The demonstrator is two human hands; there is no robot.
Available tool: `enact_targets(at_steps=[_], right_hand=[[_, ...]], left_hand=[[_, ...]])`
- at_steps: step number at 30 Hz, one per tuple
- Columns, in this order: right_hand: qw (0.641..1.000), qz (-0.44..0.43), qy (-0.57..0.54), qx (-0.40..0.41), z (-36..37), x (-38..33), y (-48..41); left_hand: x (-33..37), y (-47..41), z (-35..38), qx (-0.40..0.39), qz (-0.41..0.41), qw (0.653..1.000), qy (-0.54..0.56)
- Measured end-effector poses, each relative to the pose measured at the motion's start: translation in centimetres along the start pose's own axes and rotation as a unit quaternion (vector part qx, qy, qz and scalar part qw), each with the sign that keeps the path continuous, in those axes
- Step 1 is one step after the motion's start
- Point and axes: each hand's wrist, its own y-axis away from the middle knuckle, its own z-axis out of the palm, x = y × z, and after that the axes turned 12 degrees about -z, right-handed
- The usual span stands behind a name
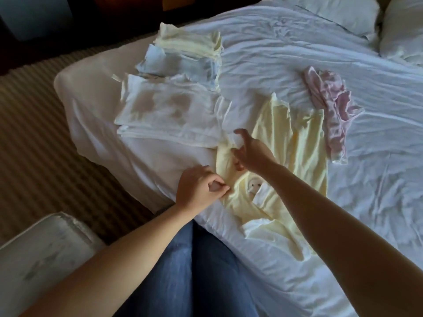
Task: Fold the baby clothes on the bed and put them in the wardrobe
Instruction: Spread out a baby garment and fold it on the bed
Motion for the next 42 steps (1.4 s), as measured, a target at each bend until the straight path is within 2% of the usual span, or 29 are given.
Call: enact_targets(at_steps=[7, 10, 13, 19, 22, 28, 32, 36, 38, 42], right_hand=[[0.994, 0.023, -0.036, -0.099, 1.3, 1.1, -3.6], [0.993, 0.035, -0.071, -0.083, 1.6, 1.0, -3.7], [0.986, 0.062, -0.142, -0.054, 1.3, 0.7, -2.9], [0.938, 0.106, -0.329, 0.013, -2.8, -0.5, 0.3], [0.917, 0.116, -0.376, 0.063, -5.3, -0.6, 3.2], [0.934, 0.099, -0.303, 0.160, -7.7, 0.1, 9.5], [0.933, 0.128, -0.281, 0.187, -8.3, 1.4, 13.8], [0.935, 0.175, -0.238, 0.198, -7.2, 3.3, 17.8], [0.941, 0.194, -0.209, 0.180, -5.5, 4.5, 19.0], [0.967, 0.229, -0.089, 0.071, -2.6, 5.8, 21.8]], left_hand=[[-1.4, 0.1, 1.2, 0.029, 0.031, 0.999, 0.027], [-1.6, 0.2, 1.3, 0.036, 0.045, 0.998, 0.019], [-1.5, 0.2, 1.2, 0.033, 0.010, 0.999, 0.009], [-1.0, 0.4, 0.9, 0.016, -0.059, 0.998, 0.007], [0.2, 0.5, 0.5, -0.004, -0.077, 0.997, -0.018], [4.7, 1.3, -1.4, -0.060, -0.105, 0.993, -0.017], [7.6, 2.6, -1.0, -0.100, -0.046, 0.993, -0.043], [9.7, 3.3, 0.1, -0.164, -0.010, 0.980, -0.115], [9.8, 3.4, 0.4, -0.193, 0.004, 0.969, -0.154], [10.1, 2.9, 0.6, -0.253, 0.009, 0.936, -0.243]])
